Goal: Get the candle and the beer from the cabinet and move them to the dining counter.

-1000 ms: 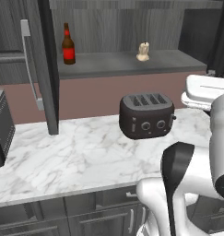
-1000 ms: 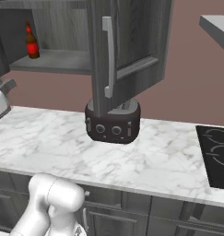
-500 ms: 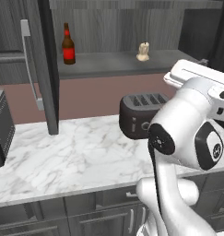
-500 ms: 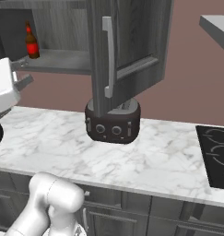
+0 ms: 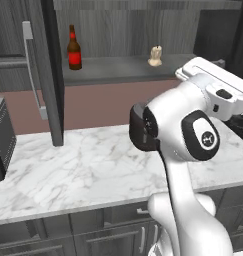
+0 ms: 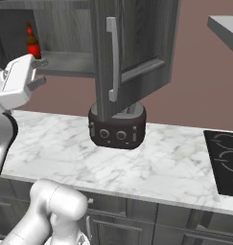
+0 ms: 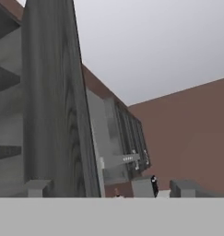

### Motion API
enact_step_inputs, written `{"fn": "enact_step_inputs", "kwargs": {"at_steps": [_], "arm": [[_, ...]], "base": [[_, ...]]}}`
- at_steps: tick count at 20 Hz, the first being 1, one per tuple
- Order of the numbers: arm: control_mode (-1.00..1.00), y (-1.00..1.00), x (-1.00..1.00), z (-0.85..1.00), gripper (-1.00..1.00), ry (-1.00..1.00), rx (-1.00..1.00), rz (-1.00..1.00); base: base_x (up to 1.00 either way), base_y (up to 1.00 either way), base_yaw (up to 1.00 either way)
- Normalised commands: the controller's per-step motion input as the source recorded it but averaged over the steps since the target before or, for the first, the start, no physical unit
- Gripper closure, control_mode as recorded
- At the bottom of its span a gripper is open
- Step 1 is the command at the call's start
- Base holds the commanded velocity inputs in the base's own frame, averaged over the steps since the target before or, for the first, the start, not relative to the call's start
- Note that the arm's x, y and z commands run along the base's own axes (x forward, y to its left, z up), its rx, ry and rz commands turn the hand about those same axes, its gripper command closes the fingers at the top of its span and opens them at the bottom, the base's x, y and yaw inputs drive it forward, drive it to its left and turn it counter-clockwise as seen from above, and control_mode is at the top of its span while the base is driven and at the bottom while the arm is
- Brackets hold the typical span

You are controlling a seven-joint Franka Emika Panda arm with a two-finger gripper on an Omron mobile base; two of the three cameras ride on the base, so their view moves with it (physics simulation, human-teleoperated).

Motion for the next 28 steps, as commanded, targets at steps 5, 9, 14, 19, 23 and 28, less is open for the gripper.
{"fn": "enact_step_inputs", "kwargs": {"at_steps": [5, 9, 14, 19, 23, 28], "arm": [[-1.0, -0.17, 0.36, 0.01, -1.0, 0.01, 0.05, -0.06], [-1.0, -0.4, 0.27, 0.0, -1.0, 0.01, 0.08, 0.0], [-1.0, -0.09, 0.36, 0.0, -1.0, 0.02, 0.03, 0.0], [-1.0, 0.0, 0.37, 0.0, -1.0, 0.06, 0.01, -0.06], [-1.0, 0.0, 0.39, 0.0, -1.0, 0.08, 0.0, -0.1], [-1.0, -0.2, 0.31, 0.0, -1.0, 0.04, 0.0, -0.18]], "base": [[0.0, 0.0, 0.0], [0.0, 0.0, 0.0], [0.0, 0.0, 0.0], [0.0, 0.0, 0.0], [0.0, 0.0, 0.0], [0.0, 0.0, 0.0]]}}
